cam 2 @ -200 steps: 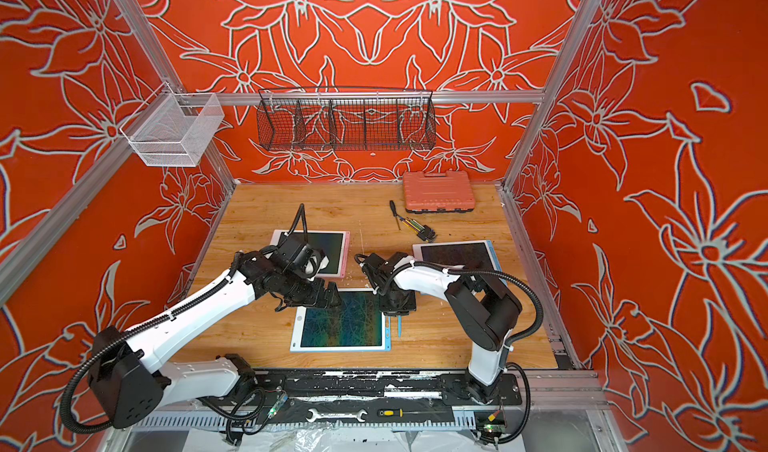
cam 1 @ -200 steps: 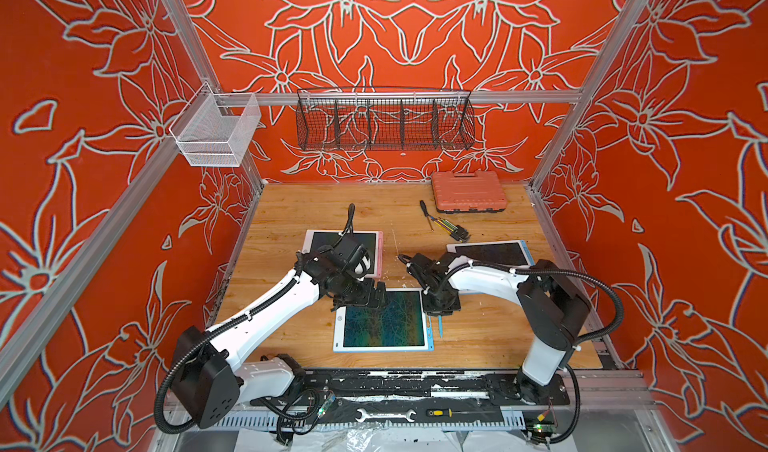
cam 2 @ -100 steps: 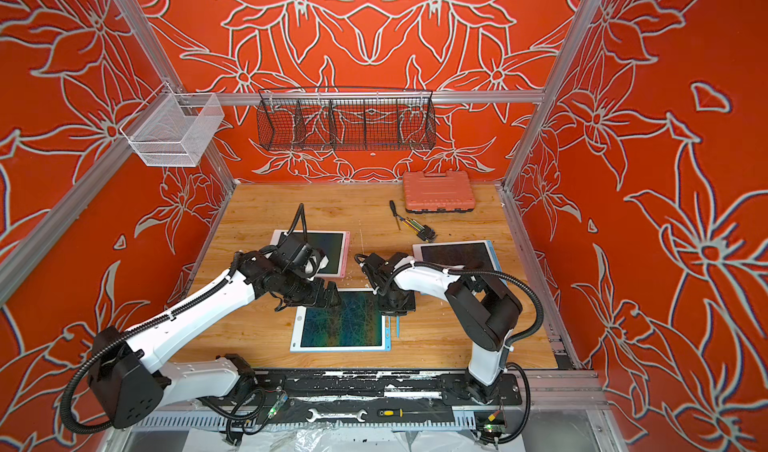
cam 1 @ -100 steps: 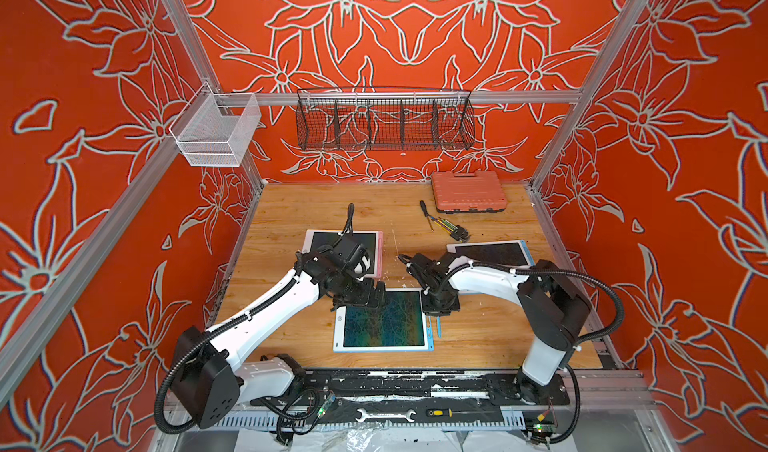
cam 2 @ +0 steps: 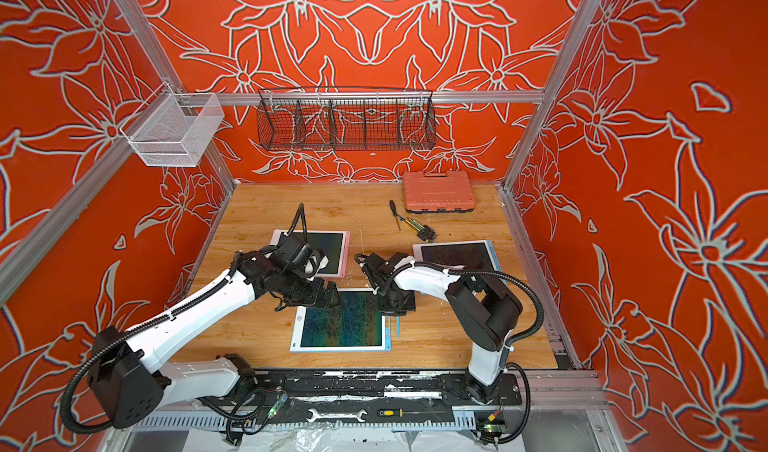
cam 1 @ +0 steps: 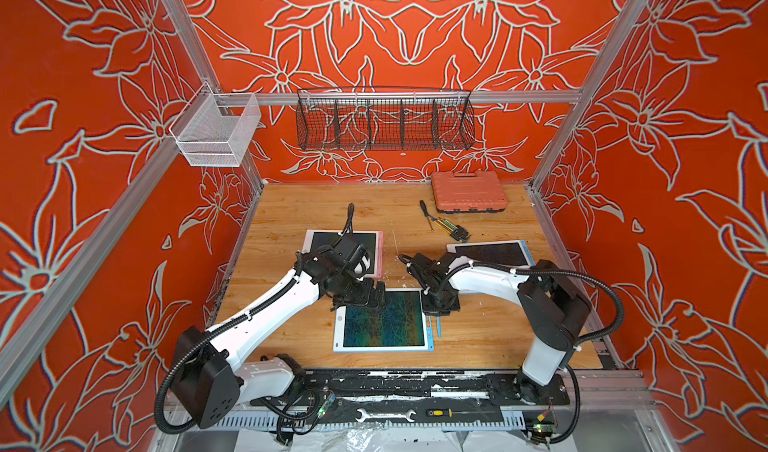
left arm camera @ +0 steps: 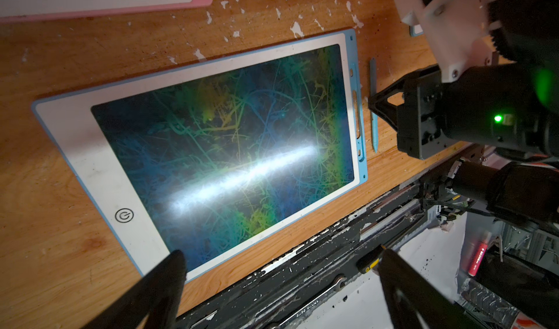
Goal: Place the stylus back onto the writing tablet
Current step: Pick up the stylus from the center of the board.
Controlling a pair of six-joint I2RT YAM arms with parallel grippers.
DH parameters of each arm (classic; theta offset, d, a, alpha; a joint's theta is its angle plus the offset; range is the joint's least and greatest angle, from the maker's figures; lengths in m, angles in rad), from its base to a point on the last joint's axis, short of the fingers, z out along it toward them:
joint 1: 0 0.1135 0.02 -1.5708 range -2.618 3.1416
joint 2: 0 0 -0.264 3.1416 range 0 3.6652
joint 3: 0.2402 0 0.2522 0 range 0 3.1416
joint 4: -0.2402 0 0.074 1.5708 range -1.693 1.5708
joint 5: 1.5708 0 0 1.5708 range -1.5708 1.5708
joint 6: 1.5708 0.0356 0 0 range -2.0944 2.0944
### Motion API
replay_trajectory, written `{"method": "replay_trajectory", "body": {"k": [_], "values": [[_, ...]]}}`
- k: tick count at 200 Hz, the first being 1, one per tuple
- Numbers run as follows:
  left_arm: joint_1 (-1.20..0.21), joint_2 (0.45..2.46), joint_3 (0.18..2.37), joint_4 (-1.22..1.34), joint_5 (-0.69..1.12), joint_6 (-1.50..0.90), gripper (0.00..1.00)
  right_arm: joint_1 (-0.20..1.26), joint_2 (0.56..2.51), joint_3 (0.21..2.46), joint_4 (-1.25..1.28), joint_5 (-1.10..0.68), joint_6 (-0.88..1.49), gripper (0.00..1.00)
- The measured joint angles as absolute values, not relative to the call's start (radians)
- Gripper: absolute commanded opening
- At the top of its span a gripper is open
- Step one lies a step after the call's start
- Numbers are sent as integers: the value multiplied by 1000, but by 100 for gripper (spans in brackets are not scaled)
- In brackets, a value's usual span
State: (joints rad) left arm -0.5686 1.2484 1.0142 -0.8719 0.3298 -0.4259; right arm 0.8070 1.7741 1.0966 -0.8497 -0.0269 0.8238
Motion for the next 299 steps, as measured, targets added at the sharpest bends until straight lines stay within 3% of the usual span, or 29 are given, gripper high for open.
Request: {"method": "replay_trajectory", "body": {"k": [299], "values": [[-562, 1248, 1015, -873, 327, -423, 97, 813, 1746, 1115, -861, -27, 828, 6]]}}
